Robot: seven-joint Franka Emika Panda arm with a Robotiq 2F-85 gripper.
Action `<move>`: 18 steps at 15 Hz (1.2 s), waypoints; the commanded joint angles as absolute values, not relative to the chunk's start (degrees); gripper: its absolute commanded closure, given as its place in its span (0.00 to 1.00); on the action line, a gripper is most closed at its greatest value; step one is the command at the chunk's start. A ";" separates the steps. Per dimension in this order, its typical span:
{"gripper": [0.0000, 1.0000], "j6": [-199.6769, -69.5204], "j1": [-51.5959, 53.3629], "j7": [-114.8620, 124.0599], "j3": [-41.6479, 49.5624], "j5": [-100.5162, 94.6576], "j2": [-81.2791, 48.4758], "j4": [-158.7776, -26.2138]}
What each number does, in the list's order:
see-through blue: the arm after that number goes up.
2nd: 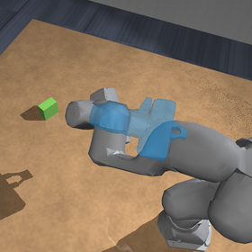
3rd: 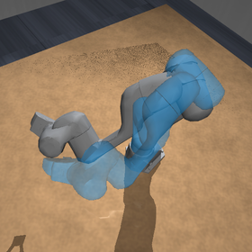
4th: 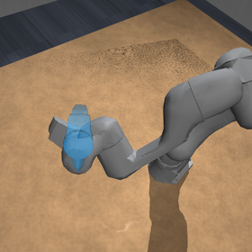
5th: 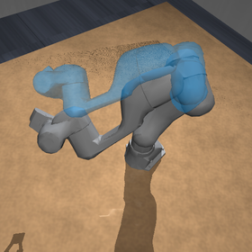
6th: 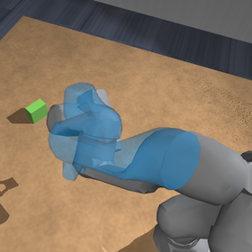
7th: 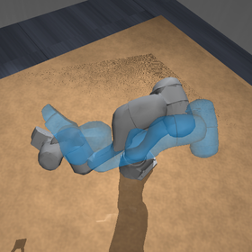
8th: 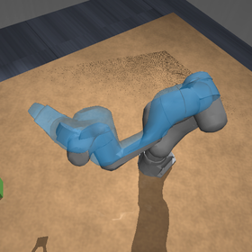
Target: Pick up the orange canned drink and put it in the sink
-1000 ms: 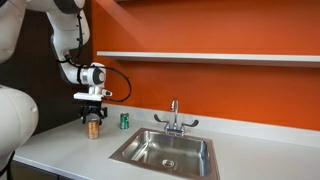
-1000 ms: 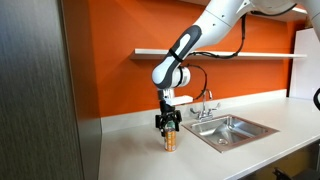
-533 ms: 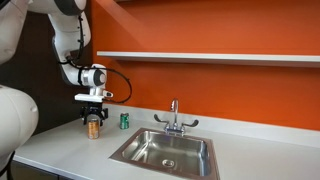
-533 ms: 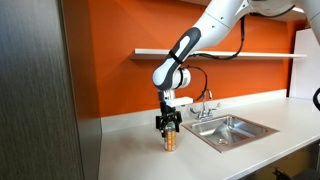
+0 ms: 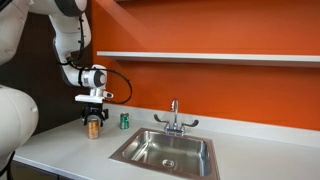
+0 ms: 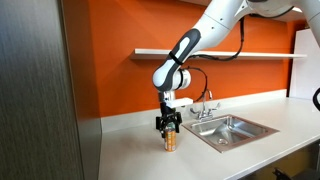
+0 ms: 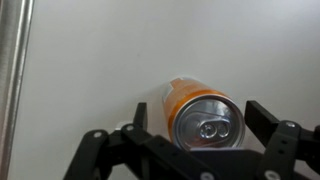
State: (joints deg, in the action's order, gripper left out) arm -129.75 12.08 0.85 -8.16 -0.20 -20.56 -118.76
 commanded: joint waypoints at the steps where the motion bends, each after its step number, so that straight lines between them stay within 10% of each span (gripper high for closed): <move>1: 0.00 -130.35 11.83 1.15 -8.17 -1.20 -21.04 -118.03; 7: 0.00 -130.54 11.85 1.33 -8.05 -1.15 -21.53 -117.93; 13: 0.58 -131.05 11.76 1.19 -8.06 -0.96 -21.90 -117.65; 18: 0.62 -130.84 11.67 1.46 -7.83 -0.88 -21.70 -117.53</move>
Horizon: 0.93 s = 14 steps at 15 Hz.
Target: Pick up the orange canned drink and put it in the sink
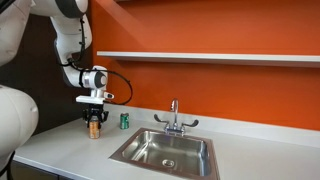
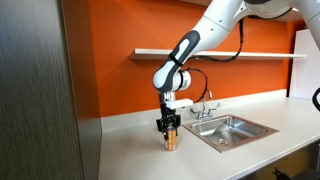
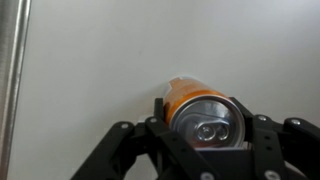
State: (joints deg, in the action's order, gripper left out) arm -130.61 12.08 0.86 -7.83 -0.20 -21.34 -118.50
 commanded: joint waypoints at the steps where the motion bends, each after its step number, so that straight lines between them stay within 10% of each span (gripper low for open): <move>1: 0.62 -130.50 11.68 1.73 -7.67 -1.02 -21.23 -117.68; 14: 0.62 -129.18 12.00 3.80 -7.09 -1.86 -15.47 -120.10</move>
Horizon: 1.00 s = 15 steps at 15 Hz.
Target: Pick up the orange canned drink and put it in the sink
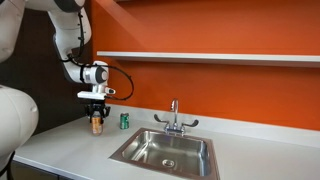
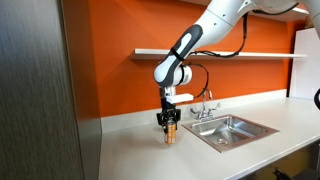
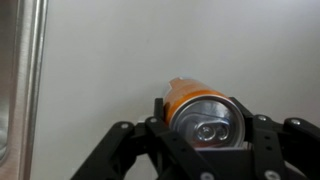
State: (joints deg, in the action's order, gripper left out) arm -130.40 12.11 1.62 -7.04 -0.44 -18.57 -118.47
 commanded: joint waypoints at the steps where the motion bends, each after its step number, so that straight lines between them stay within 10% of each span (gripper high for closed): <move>1: 0.62 -129.21 11.93 3.91 -7.03 -1.87 -15.17 -120.26; 15: 0.62 -131.44 8.09 9.48 -1.87 -2.08 -8.88 -127.34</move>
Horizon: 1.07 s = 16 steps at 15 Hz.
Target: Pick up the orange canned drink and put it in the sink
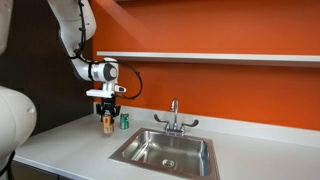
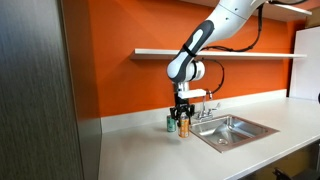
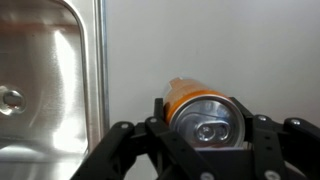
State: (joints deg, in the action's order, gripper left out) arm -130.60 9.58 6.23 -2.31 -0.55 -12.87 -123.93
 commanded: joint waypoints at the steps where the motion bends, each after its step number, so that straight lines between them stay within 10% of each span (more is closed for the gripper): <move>1: 0.62 -131.61 7.72 10.18 -1.42 -2.17 -8.24 -128.10; 16: 0.62 -136.88 -0.57 12.57 4.79 -1.49 -2.11 -137.85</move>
